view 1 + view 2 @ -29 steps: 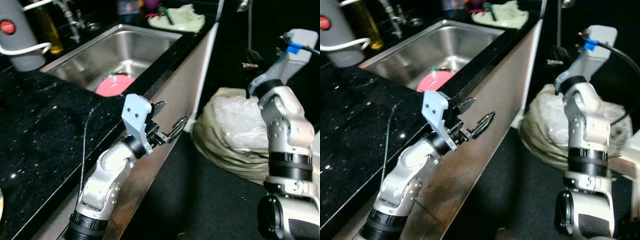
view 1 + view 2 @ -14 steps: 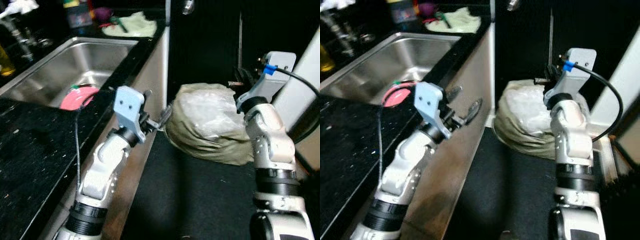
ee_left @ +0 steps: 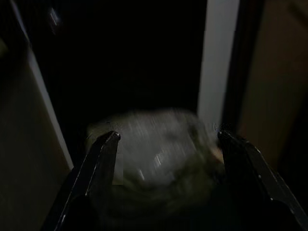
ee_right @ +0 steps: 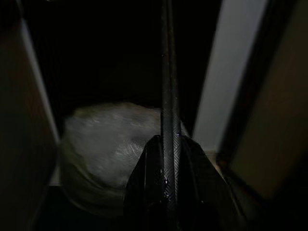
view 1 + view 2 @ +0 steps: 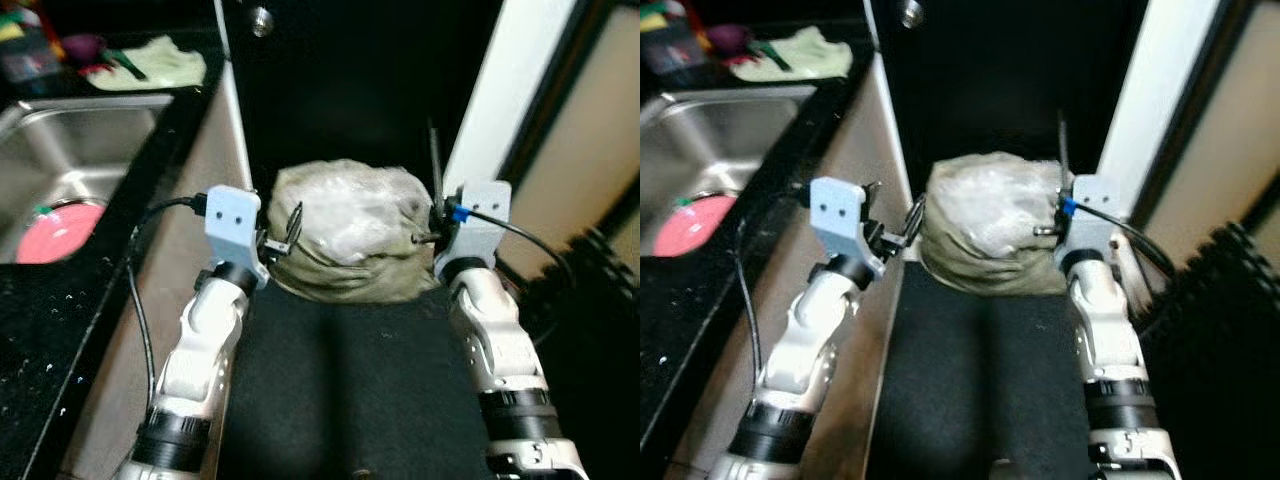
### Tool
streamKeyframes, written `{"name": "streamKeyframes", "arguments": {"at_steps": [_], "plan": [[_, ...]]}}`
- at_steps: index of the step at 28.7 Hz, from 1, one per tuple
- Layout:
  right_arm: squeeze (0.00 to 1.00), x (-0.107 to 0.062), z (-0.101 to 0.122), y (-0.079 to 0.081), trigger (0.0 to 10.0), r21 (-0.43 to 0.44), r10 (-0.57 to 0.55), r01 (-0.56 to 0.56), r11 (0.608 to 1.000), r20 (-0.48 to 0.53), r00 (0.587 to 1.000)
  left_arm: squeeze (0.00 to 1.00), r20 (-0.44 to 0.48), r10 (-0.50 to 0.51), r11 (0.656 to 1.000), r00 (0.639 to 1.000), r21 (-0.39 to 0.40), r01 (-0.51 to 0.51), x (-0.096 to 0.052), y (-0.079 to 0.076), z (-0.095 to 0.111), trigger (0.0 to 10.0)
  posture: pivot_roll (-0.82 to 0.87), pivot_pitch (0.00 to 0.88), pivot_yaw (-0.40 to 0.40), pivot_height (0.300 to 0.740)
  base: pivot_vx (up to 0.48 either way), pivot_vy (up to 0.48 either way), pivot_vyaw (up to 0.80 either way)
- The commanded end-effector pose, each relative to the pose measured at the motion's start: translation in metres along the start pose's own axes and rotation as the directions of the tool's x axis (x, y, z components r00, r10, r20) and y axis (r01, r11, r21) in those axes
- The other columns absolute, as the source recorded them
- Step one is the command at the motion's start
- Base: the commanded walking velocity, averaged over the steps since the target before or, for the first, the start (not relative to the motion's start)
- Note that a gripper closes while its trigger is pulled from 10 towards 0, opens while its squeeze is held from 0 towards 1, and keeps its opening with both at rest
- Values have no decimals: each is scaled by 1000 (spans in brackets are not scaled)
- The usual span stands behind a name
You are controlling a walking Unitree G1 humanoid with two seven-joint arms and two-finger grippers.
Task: Kitchen organization
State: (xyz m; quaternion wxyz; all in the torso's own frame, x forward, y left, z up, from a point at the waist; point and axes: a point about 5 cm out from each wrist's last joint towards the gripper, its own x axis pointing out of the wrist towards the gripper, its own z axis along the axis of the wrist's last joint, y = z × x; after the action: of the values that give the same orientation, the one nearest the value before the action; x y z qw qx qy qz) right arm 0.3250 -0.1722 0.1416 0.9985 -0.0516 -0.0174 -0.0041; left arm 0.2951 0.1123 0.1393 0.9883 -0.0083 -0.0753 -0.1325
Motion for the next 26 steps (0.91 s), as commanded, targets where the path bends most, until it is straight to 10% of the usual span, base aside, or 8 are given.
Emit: {"name": "streamKeyframes", "arguments": {"at_steps": [1,26], "plan": [[0,-4,-11,6,10000,15,50,-50,999,-24,998,0,-33,6,1000,999,8,-6,-3,-1,-8,10000,-47,40,29,740,0,0,0],[0,-12,-27,-1,10000,74,28,-27,997,-8,1000,0,-73,180,983,981,-19,-182,-30,21,-29,10000,-26,25,30,740,58,0,0]]}}
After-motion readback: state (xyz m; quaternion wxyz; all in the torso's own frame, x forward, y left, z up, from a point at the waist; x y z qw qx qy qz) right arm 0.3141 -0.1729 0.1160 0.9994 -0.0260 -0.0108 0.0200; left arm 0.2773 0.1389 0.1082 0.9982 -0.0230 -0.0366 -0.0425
